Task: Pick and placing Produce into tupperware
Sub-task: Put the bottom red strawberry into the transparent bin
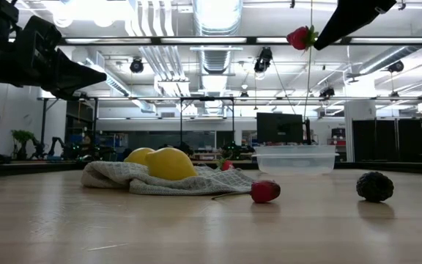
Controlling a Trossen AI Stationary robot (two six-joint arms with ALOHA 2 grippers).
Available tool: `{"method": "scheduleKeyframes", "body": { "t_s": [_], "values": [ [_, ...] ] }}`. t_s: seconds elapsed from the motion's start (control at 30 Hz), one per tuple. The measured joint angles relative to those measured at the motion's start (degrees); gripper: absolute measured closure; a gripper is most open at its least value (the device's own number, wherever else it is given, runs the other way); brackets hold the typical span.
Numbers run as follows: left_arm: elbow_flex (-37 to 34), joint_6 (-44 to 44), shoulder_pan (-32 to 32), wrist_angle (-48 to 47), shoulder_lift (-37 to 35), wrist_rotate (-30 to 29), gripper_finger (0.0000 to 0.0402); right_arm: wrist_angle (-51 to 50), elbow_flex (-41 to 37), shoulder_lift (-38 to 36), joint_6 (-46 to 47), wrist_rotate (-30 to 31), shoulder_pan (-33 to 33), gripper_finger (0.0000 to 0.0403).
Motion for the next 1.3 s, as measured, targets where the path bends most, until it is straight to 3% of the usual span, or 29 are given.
{"method": "scheduleKeyframes", "body": {
  "t_s": [0.4, 0.77, 1.03, 1.3],
  "values": [
    [0.00, 0.00, 0.00, 0.00, 0.00, -0.01, 0.0402, 0.17, 0.53, -0.81, -5.70, -1.72, -3.94, 0.0395],
    [0.00, 0.01, 0.00, 0.01, 0.00, -0.01, 0.0402, 0.69, -0.08, -11.23, -16.72, -5.85, -15.08, 0.0395],
    [0.00, 0.01, -0.02, 0.02, 0.00, -0.02, 0.0402, 2.63, -0.73, -17.21, -24.57, -14.49, -26.75, 0.0394],
    [0.00, 0.01, 0.00, 0.02, 0.00, -0.02, 0.0402, 6.09, -1.81, -16.49, -31.56, -23.80, -37.44, 0.0394]
  ]
}}
